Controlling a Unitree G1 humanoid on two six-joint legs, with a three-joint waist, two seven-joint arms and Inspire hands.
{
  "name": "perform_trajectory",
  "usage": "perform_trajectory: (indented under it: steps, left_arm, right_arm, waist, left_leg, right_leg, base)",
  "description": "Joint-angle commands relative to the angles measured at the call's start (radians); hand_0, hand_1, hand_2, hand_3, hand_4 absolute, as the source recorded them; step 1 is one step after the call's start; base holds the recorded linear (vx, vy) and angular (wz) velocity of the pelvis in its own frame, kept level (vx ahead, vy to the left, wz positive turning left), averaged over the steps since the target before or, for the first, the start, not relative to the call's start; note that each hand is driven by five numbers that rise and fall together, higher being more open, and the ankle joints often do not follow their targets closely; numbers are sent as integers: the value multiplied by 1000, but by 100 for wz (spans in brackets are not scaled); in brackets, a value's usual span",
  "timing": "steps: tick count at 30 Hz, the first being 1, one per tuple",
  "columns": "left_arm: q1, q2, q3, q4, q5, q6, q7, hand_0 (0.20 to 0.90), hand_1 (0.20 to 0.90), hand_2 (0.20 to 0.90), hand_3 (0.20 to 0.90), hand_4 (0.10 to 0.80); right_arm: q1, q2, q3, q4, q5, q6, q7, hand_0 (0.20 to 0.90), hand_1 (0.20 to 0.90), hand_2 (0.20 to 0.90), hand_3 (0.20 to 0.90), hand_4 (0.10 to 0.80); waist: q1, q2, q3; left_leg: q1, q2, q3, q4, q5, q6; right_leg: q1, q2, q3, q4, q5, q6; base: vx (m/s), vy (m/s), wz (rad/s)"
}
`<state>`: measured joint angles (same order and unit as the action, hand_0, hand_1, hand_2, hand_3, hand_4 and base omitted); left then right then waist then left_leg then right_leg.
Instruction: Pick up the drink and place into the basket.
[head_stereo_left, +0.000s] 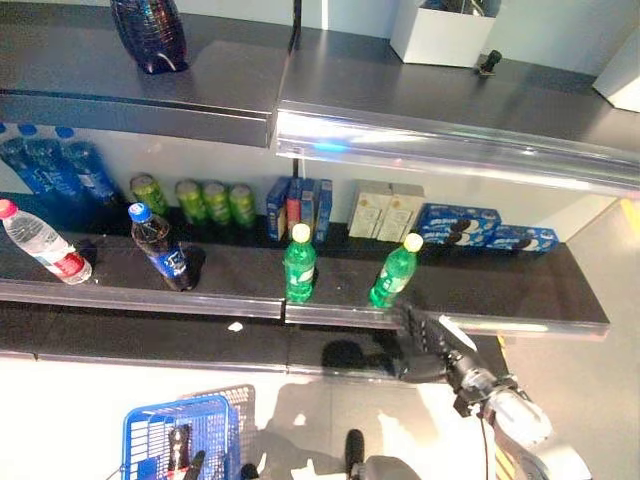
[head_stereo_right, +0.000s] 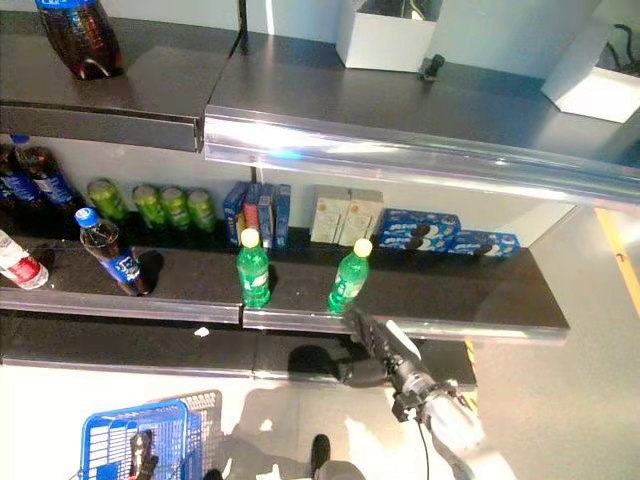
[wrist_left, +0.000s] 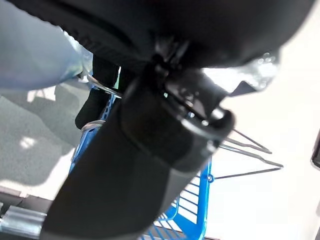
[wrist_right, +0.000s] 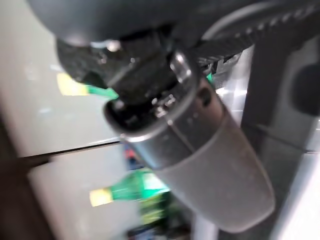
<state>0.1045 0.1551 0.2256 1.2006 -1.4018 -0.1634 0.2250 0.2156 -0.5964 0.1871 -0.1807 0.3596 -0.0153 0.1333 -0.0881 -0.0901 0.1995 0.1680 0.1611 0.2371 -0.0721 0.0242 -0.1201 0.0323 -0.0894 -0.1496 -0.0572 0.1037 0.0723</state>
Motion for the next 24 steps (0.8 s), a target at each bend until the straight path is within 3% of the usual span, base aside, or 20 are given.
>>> perform_trajectory:
  steps: [1, 6, 12, 18, 24]
  left_arm:
    - [9, 68, 52, 6, 50, -80, -52, 300, 300, 300, 200, 100]
    - [16, 50, 49, 3, 47, -86, -55, 300, 300, 300, 200, 100]
    - [21, 27, 45, -4, 24, -95, -44, 300, 300, 300, 200, 100]
    - [39, 12, 40, -37, 34, -96, -9, 300, 300, 300, 200, 100]
    - [19, 6, -15, -66, -1, -111, 6, 300, 300, 300, 200, 100]
  right_arm:
    - [-46, -58, -118, -181, 79, -154, -35, 900, 900, 900, 900, 800]
    - [-46, -47, -167, -232, 94, -223, -126, 900, 900, 900, 900, 800]
    - [-66, -9, -173, -210, 24, -245, -429, 900, 900, 900, 900, 800]
    - [-60, 37, -151, -166, 19, -272, -513, 900, 900, 900, 900, 800]
    - [-149, 27, -79, -113, 9, -291, -577, 900, 900, 900, 900, 800]
  waist:
    - [-23, 2, -32]
    - [-22, 5, -30]
    - [-8, 15, -15]
    - [4, 28, 8]
    - [25, 42, 49]
  left_leg:
    - [-31, -10, -16, 121, -99, 40]
    - [-38, -12, -14, 135, -106, 43]
    - [-65, -10, -28, 170, -110, 46]
    - [-89, -15, -45, 202, -113, 47]
    - [-145, -21, -65, 261, -116, 48]
  right_leg:
    - [-2, -81, 24, 139, -113, 89]
    - [-3, -82, 31, 142, -115, 89]
    - [-14, -78, 26, 169, -133, 76]
    - [-19, -77, 16, 190, -145, 62]
    - [-46, -79, 1, 226, -156, 41]
  base:
    - [23, 35, -12]
    - [18, 24, -5]
    - [11, 5, 0]
    - [11, 2, 2]
    - [-19, 6, 3]
